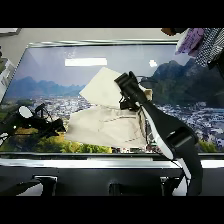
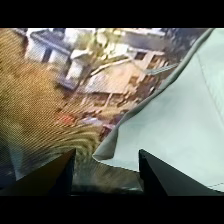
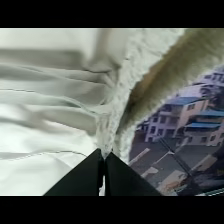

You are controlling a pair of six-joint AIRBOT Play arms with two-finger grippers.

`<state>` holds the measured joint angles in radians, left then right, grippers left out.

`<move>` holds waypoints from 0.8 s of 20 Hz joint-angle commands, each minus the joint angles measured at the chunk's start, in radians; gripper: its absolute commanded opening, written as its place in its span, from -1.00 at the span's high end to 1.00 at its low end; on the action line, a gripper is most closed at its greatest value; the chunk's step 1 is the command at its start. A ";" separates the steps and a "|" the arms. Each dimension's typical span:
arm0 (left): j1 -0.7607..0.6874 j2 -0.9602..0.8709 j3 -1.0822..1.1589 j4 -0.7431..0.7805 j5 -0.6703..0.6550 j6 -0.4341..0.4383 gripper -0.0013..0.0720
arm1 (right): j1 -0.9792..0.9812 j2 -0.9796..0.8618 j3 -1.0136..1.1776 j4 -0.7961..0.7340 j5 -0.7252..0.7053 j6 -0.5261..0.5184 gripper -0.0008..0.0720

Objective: Fold the clothes and pants, and hang the long-sleeved shirts on hangers.

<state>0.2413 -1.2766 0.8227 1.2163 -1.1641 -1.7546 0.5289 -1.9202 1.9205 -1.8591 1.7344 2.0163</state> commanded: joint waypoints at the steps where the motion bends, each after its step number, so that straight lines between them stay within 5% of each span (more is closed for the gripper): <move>1: 0.000 0.000 0.000 0.000 0.000 0.001 -0.28 | -0.093 0.072 0.000 0.055 -0.005 -0.059 0.90; 6: 0.000 0.000 0.000 0.000 0.000 0.000 -0.28 | -0.294 0.087 -0.009 0.288 0.010 -0.172 0.89; 16: 0.000 0.000 0.000 0.000 -0.019 0.001 -0.28 | -0.437 0.088 -0.346 0.368 -0.139 -0.251 0.87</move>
<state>0.2413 -1.2766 0.8227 1.2167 -1.1725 -1.7546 0.1143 -1.8332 1.6554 -1.5311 1.6627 1.7798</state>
